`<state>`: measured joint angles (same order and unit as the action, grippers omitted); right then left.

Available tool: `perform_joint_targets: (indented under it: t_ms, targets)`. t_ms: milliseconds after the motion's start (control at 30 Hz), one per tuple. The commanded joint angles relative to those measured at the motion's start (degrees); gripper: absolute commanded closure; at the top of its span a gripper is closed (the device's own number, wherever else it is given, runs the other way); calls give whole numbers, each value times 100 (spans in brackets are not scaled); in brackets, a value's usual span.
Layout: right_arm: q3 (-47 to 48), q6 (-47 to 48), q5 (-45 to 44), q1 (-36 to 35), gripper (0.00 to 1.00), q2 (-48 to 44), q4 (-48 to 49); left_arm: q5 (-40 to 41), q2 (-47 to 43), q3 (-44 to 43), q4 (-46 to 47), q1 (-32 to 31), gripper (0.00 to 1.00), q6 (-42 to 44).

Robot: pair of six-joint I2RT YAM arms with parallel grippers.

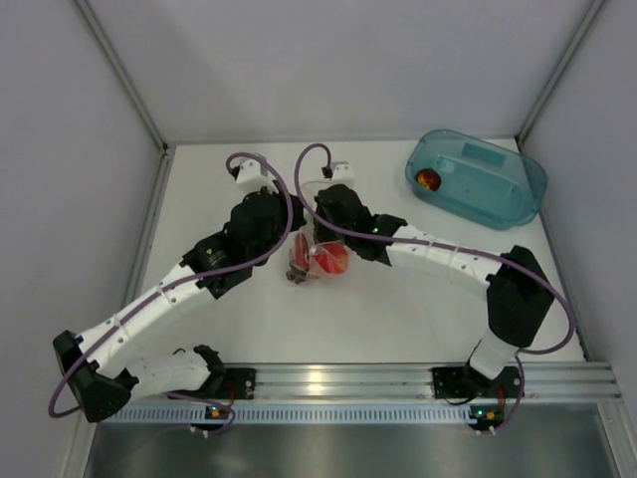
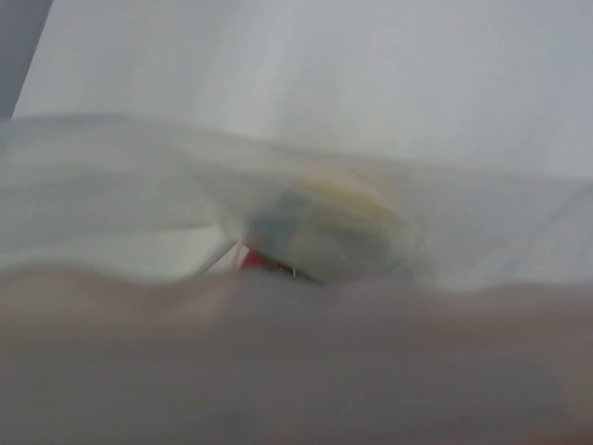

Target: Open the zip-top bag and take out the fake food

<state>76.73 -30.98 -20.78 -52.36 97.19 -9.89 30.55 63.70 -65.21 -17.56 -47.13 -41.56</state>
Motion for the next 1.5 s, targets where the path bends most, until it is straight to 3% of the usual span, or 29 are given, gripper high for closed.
perform_joint_targets:
  t_ms: [0, 367, 667, 1133, 1467]
  targets:
    - [-262, 390, -243, -204, 100, -849, 645, 101, 81, 17, 280, 73, 100, 78]
    - [-1283, 1217, 126, -363, 100, -2194, 1814, 48, 160, -18, 280, 178, 100, 16]
    - [-1678, 2332, 855, -372, 100, -2696, 2579, -171, 178, -71, 280, 187, 100, 16]
    - [-1591, 2668, 978, -380, 100, -3293, 2729, -101, 248, -62, 157, 213, 100, 131]
    - [-995, 2589, 979, -354, 100, -3602, 2361, -242, 397, -62, 165, 257, 100, 96]
